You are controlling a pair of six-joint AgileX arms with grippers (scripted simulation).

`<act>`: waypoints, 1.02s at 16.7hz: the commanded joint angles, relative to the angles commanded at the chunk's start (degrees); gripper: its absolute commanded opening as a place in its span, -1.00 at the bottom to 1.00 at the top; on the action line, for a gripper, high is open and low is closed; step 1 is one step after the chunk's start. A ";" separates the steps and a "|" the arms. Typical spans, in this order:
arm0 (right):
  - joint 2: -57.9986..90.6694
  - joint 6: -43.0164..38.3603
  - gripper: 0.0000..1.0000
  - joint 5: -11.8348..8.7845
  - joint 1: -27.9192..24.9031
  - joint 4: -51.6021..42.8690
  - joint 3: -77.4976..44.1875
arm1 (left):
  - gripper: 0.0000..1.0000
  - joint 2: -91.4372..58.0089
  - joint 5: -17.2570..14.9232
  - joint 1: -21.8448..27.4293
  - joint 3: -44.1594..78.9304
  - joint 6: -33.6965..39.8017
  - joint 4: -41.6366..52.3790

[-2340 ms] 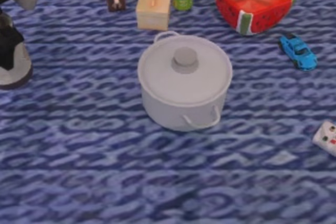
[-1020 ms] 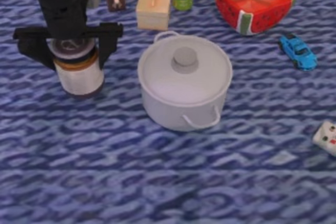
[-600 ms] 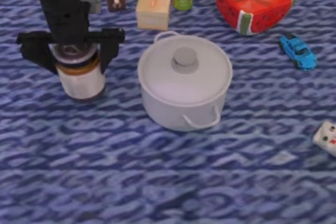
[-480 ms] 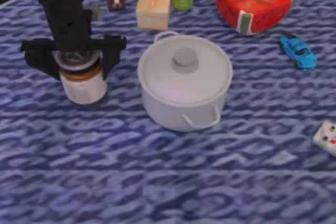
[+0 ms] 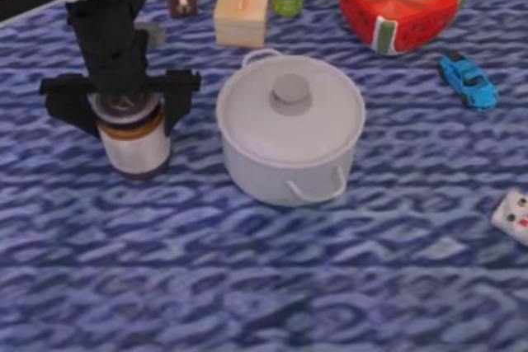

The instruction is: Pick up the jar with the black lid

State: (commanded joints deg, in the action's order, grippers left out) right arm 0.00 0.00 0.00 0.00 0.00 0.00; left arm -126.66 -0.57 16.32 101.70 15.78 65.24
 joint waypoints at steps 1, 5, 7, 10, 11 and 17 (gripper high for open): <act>0.00 0.00 1.00 0.00 0.00 0.00 0.00 | -0.70 0.00 0.00 0.00 0.00 0.00 0.00; 0.00 0.00 1.00 0.00 0.00 0.00 0.00 | -0.10 0.00 0.00 0.00 0.00 0.00 0.00; 0.00 0.00 1.00 0.00 0.00 0.00 0.00 | 0.21 0.00 0.00 0.00 0.00 0.00 0.00; 0.00 0.00 1.00 0.00 0.00 0.00 0.00 | 0.66 0.00 0.00 0.00 0.00 0.00 0.00; 0.00 0.00 1.00 0.00 0.00 0.00 0.00 | 0.81 0.00 0.00 0.00 0.00 0.00 0.00; 0.00 0.00 1.00 0.00 0.00 0.00 0.00 | 1.00 0.00 0.00 0.00 0.00 0.00 0.00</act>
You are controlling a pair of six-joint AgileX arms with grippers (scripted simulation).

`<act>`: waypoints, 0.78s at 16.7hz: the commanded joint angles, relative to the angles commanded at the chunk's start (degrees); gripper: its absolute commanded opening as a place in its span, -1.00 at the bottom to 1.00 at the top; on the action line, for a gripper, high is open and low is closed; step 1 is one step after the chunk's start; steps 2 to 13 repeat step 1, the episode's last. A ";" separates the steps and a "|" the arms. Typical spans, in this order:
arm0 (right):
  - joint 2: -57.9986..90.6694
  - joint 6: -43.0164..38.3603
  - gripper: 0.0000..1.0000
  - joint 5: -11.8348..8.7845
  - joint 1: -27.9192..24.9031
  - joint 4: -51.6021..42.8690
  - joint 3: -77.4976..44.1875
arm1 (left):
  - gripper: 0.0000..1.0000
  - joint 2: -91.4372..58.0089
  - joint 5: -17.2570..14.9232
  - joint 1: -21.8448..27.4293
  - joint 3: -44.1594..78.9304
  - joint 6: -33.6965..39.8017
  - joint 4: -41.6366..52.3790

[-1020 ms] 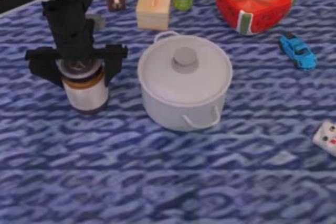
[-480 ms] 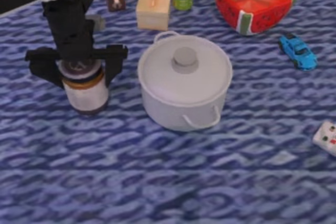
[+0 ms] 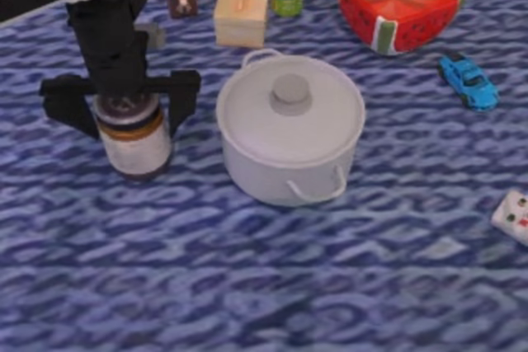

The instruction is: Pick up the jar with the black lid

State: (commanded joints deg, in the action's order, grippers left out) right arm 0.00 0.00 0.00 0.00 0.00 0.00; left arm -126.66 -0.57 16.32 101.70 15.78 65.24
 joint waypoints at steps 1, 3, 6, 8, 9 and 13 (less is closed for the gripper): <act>0.00 0.00 1.00 0.00 0.00 0.00 0.00 | 1.00 0.00 0.00 0.00 0.00 0.00 0.00; 0.00 0.00 1.00 0.00 0.00 0.00 0.00 | 1.00 0.00 0.00 0.00 0.00 0.00 0.00; 0.00 0.00 1.00 0.00 0.00 0.00 0.00 | 1.00 0.00 0.00 0.00 0.00 0.00 0.00; 0.00 0.00 1.00 0.00 0.00 0.00 0.00 | 1.00 0.00 0.00 0.00 0.00 0.00 0.00; 0.00 0.00 1.00 0.00 0.00 0.00 0.00 | 1.00 0.00 0.00 0.00 0.00 0.00 0.00; 0.00 0.00 1.00 0.00 0.00 0.00 0.00 | 1.00 0.00 0.00 0.00 0.00 0.00 0.00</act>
